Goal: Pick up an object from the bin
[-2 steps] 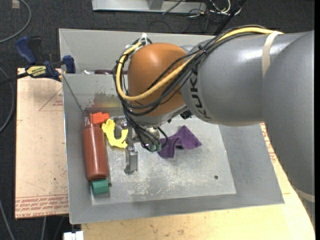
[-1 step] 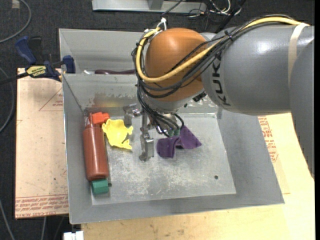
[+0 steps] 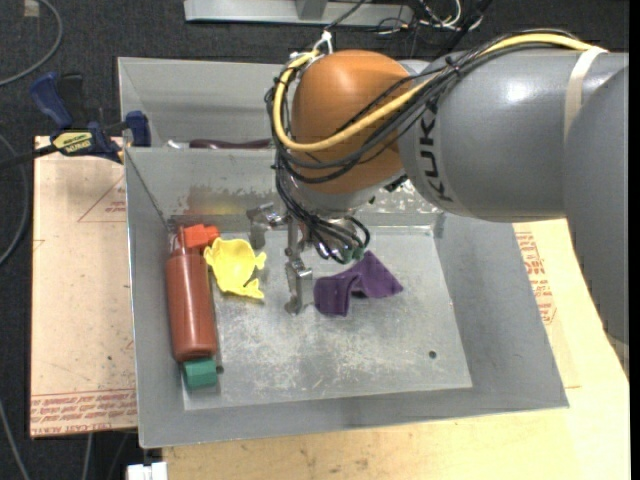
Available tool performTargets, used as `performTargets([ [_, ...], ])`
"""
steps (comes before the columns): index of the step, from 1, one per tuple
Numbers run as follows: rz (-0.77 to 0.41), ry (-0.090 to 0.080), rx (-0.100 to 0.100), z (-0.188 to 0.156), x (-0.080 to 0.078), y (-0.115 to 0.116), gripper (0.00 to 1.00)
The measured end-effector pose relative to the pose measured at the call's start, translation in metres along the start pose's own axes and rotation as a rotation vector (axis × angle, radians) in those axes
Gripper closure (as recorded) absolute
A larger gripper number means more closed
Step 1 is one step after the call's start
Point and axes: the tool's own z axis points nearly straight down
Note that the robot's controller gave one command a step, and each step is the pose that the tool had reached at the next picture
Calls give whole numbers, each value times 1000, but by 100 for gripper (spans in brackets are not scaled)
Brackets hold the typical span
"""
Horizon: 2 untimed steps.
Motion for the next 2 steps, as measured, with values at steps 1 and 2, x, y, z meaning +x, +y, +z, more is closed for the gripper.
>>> performTargets([
  [1, 152, -5, -6, 24, -16, 0, 0],
  [2, 15, -6, -2, 43, -39, 6, 0],
])
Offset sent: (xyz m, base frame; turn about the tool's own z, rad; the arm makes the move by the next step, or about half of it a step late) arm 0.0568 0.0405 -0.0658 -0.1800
